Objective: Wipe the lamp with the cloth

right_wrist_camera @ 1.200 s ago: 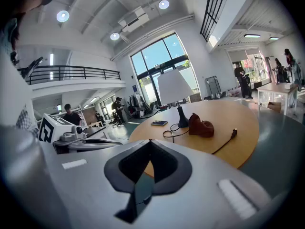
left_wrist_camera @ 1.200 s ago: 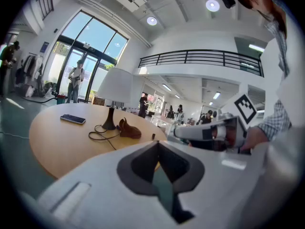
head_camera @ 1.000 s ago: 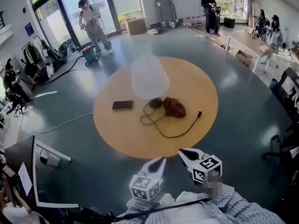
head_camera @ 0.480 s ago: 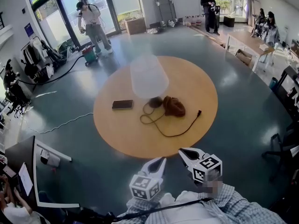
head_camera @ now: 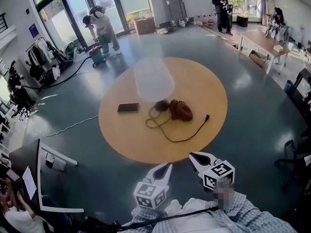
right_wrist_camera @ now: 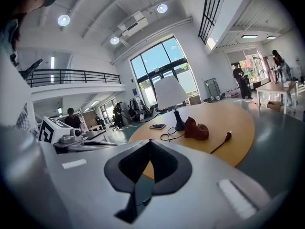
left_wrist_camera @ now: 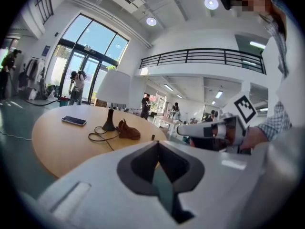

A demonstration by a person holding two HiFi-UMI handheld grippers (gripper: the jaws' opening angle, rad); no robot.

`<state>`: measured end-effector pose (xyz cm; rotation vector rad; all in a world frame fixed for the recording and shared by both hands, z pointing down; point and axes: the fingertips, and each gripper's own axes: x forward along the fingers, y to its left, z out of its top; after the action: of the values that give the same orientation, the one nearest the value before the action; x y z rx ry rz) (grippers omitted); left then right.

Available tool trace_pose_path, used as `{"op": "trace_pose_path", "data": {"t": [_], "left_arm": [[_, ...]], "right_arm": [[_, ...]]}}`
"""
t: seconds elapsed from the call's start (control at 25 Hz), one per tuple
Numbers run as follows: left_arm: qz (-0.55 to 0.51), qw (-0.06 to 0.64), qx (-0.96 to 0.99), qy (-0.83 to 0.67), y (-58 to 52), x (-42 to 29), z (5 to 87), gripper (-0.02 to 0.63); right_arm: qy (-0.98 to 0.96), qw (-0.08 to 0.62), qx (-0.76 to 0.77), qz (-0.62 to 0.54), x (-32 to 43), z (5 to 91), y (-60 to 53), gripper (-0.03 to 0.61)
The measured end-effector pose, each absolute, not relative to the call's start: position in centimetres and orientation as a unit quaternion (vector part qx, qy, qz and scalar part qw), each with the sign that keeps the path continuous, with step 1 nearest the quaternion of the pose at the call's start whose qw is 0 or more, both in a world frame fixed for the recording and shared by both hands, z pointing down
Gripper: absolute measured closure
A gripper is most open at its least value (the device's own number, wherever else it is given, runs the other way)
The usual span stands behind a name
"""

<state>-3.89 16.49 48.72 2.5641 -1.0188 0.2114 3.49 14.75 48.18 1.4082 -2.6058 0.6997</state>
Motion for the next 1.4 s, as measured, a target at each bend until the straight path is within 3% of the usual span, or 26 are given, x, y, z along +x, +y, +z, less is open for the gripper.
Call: {"op": "trace_pose_path", "data": {"t": [0.6, 1.4], "left_arm": [[0.075, 0.188, 0.903, -0.379, 16.0, -1.5, 49.1, 0.615], [0.054, 0.193, 0.899, -0.391, -2.2, -6.4, 49.3, 0.615]], "right_arm": [[-0.860, 0.047, 0.449, 0.240, 6.3, 49.7, 14.2, 0.575], [-0.849, 0.043, 0.466, 0.247, 4.8, 48.9, -2.4, 0.575]]}}
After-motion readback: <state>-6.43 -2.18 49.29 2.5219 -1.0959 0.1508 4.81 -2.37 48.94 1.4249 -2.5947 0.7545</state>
